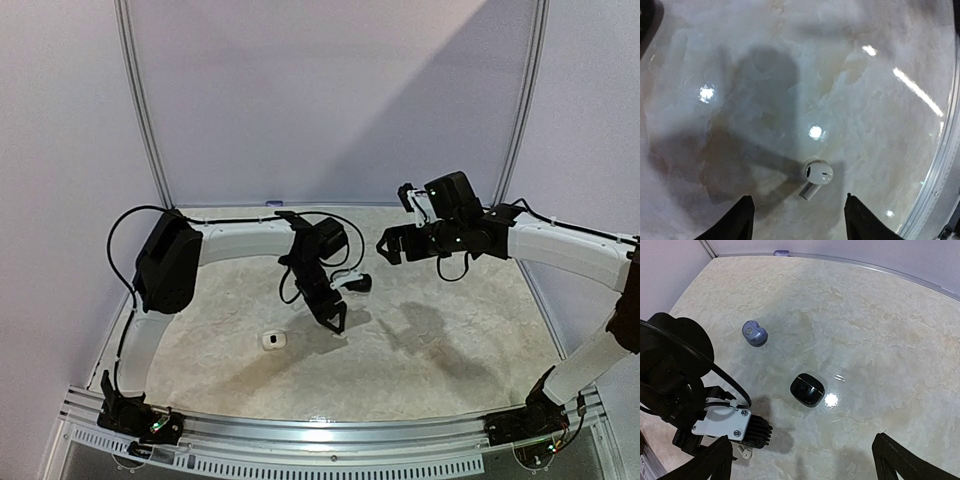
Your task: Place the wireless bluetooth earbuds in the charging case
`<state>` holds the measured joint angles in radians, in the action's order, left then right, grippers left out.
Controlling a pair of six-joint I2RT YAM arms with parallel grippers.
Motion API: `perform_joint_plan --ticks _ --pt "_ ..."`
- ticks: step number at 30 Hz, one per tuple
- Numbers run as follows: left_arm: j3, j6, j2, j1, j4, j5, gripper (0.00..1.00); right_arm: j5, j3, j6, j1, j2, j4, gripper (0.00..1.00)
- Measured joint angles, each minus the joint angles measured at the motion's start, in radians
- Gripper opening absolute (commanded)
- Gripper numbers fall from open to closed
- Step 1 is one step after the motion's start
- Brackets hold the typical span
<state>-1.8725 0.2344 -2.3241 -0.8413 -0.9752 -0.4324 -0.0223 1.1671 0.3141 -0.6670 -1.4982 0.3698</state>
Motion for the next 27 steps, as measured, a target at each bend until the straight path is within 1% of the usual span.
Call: perform_joint_plan --ticks 3,6,8,9,11,12,14,16,18,19,22,25,27 --pt "-0.036 0.038 0.011 0.013 -0.045 -0.009 0.65 0.0 0.0 0.003 0.0 0.0 -0.012 0.99" --pt "-0.037 0.074 0.053 0.045 -0.09 -0.018 0.62 0.002 0.0 0.009 0.0 0.0 -0.025 0.99" --pt "-0.018 0.092 0.099 0.088 -0.103 -0.029 0.56 0.003 0.0 0.014 0.0 0.0 -0.031 0.99" --pt "-0.003 0.097 0.127 0.116 -0.108 -0.029 0.5 0.006 0.0 0.018 0.0 0.0 -0.034 0.99" --pt "0.029 0.097 0.189 0.195 -0.114 -0.02 0.39 0.019 0.001 0.022 0.0 -0.001 -0.041 0.99" --pt "0.043 0.096 0.219 0.243 -0.113 -0.007 0.36 0.027 0.002 0.024 0.0 -0.003 -0.043 0.99" --pt "0.074 0.084 0.268 0.341 -0.106 0.026 0.32 0.04 0.005 0.028 0.0 -0.01 -0.051 0.99" --pt "0.124 0.073 0.315 0.454 -0.089 0.075 0.31 0.056 0.016 0.038 0.0 -0.028 -0.058 0.99" --pt "0.191 0.068 0.359 0.58 -0.068 0.138 0.32 0.068 0.029 0.044 0.0 -0.051 -0.065 0.99" --pt "0.212 0.068 0.37 0.624 -0.063 0.163 0.35 0.071 0.034 0.047 0.0 -0.06 -0.065 0.99" --pt "0.254 0.055 0.378 0.761 -0.059 0.241 0.51 0.084 0.04 0.049 0.0 -0.082 -0.071 0.99" --pt "0.277 0.031 0.367 0.854 -0.047 0.3 0.63 0.09 0.05 0.05 0.0 -0.095 -0.071 0.99" --pt "0.296 0.013 0.359 0.886 -0.031 0.333 0.65 0.094 0.067 0.05 0.0 -0.109 -0.071 0.99"
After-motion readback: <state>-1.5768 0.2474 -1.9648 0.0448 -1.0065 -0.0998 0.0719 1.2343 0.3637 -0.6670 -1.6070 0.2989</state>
